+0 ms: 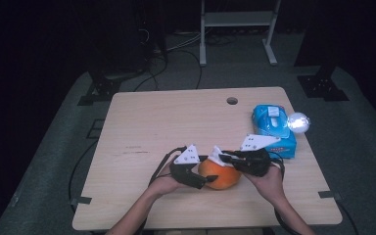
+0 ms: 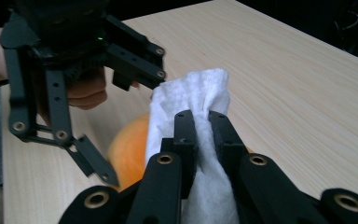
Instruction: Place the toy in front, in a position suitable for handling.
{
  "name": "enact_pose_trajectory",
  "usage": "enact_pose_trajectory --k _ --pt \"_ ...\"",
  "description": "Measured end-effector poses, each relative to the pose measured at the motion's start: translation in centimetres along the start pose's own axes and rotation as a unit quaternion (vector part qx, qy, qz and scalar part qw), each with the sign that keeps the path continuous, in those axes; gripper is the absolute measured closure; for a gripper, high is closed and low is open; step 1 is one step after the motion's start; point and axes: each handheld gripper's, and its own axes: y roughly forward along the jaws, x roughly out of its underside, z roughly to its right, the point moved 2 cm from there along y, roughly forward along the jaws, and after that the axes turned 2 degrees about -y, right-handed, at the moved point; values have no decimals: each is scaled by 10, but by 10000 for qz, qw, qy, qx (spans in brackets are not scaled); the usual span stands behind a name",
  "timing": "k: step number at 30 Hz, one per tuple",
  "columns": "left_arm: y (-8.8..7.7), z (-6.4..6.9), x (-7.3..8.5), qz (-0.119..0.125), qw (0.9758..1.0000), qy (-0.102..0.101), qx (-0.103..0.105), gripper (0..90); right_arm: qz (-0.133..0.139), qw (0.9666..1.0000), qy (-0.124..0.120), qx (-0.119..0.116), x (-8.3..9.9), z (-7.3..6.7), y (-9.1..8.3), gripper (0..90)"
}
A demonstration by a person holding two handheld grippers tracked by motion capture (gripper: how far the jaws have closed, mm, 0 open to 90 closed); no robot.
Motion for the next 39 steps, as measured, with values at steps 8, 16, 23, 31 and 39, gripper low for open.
enact_pose_trajectory --k 8,16,23,31,39 --pt "1 -10 9 359 9993 -53 25 126 63 9987 495 128 18 24 -8 818" --pt "15 -9 18 123 9999 19 99 90 91 9983 545 157 18 26 -7 818" --pt "19 -7 16 188 9998 -43 42 243 125 9985 489 234 14 22 -7 818" --pt "-18 -4 -13 644 9977 189 -35 322 602 9966 519 224 -2 19 -24 819" --pt "-37 -3 -24 748 9969 244 -26 327 732 9939 829 -10 1 21 -18 820"
